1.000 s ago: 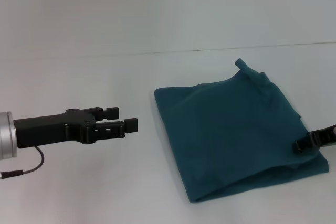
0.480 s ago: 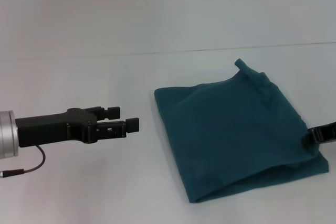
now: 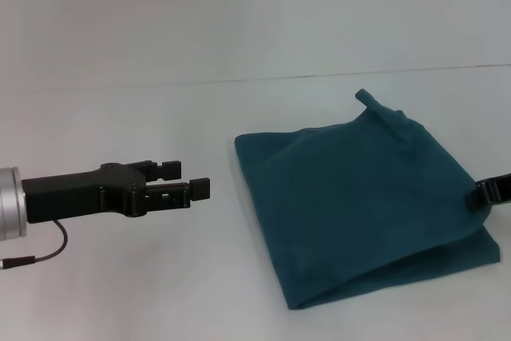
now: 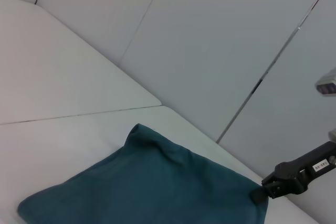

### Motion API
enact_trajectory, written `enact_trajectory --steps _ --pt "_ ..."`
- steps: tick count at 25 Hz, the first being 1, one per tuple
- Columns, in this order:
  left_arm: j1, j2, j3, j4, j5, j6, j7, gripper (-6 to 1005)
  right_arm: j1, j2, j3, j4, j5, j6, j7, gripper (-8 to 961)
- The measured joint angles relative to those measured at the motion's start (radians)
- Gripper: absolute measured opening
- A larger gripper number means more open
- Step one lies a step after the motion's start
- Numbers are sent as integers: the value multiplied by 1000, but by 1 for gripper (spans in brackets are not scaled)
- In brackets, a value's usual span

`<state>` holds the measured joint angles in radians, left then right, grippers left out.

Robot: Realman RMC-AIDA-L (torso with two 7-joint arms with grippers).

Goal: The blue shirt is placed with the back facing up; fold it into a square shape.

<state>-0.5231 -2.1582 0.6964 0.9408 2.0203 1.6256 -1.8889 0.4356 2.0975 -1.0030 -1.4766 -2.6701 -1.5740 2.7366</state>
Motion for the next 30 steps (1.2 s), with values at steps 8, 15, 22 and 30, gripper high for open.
enact_trajectory --steps 8,15,22,30 --pt "0 2 3 -7 0 -10 2 874 -9 1 -1 -35 22 -39 24 35" --pt "-3 5 2 -11 0 -18 3 874 -28 -2 41 -33 -31 -5 42 52" --pt "-6 5 8 -11 0 -28 4 874 -42 0 57 -6 -37 27 43 70" --pt "-6 5 9 -13 0 -28 2 874 -44 -3 50 85 -39 53 44 90"
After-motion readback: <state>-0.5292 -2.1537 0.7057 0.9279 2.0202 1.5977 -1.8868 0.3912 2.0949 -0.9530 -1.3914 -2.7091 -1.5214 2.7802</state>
